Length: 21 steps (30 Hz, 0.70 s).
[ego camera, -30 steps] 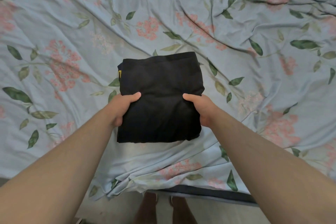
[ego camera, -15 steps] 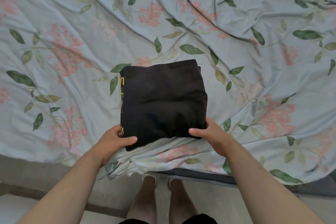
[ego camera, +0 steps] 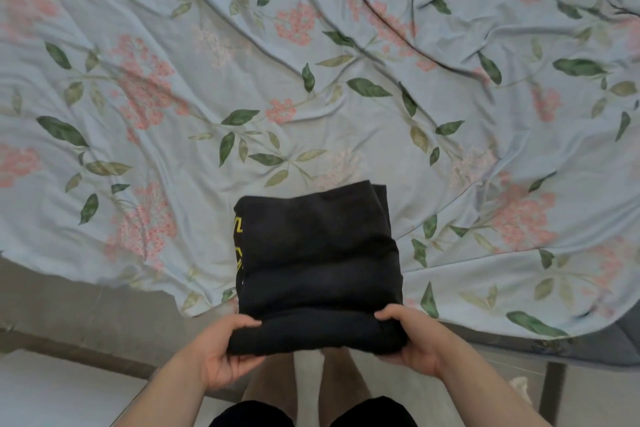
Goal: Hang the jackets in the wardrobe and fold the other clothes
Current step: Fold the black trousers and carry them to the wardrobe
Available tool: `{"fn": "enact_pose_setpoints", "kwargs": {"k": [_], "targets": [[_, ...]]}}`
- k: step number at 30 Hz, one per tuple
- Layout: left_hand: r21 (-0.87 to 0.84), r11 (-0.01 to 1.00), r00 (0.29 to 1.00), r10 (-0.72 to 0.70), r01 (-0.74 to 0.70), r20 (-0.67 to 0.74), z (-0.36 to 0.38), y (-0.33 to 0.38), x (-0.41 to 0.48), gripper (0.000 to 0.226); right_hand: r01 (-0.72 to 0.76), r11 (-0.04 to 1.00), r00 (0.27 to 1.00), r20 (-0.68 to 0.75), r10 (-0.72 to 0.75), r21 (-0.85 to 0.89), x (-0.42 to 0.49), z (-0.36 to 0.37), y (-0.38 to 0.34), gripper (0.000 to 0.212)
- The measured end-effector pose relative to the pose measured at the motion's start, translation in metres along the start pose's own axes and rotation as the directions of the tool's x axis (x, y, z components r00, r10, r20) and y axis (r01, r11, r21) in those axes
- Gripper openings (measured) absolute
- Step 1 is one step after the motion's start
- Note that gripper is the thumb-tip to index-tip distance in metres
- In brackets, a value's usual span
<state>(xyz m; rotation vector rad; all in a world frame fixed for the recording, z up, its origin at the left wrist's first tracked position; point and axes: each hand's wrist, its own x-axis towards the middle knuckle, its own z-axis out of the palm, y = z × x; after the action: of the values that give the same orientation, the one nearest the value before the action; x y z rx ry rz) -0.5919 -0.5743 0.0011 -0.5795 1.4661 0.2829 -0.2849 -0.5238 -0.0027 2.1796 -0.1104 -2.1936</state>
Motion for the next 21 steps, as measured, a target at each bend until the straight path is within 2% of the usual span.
{"fn": "enact_pose_setpoints", "kwargs": {"k": [3,5,7,9,13,15,19,21], "targets": [[-0.061,0.998,1.0,-0.015,0.014,-0.001,-0.002,-0.008,-0.006,0.066,0.048,0.999,0.998,0.032,-0.048,-0.02,-0.013,-0.005,0.006,0.032],[-0.138,0.988,0.998,0.062,-0.066,-0.032,0.002,-0.004,-0.015,0.053,0.207,0.978,0.978,0.028,-0.206,-0.026,-0.022,-0.005,0.0,0.036],[-0.183,0.965,0.981,0.173,-0.186,-0.084,0.005,0.005,-0.026,0.034,0.371,0.928,0.929,0.039,-0.369,-0.044,-0.033,0.0,-0.013,0.039],[-0.239,0.94,0.97,0.24,-0.244,-0.045,0.009,0.02,-0.037,0.024,0.452,0.891,0.891,0.031,-0.453,0.036,-0.04,0.008,-0.028,0.035],[-0.378,0.895,0.941,0.307,-0.236,0.14,0.018,0.052,-0.049,0.026,0.502,0.838,0.856,0.013,-0.516,0.215,-0.039,0.025,-0.063,0.027],[-0.389,0.88,0.926,0.348,-0.271,0.143,0.027,0.068,-0.046,0.031,0.486,0.844,0.862,0.031,-0.505,0.229,-0.033,0.033,-0.08,0.026],[-0.436,0.839,0.9,0.416,-0.326,0.127,0.042,0.1,-0.038,0.04,0.45,0.857,0.869,0.098,-0.485,0.253,-0.026,0.044,-0.109,0.043],[-0.348,0.822,0.864,0.499,-0.451,0.058,0.053,0.109,-0.034,0.043,0.512,0.821,0.84,0.05,-0.54,0.254,-0.026,0.051,-0.121,0.051]]}}
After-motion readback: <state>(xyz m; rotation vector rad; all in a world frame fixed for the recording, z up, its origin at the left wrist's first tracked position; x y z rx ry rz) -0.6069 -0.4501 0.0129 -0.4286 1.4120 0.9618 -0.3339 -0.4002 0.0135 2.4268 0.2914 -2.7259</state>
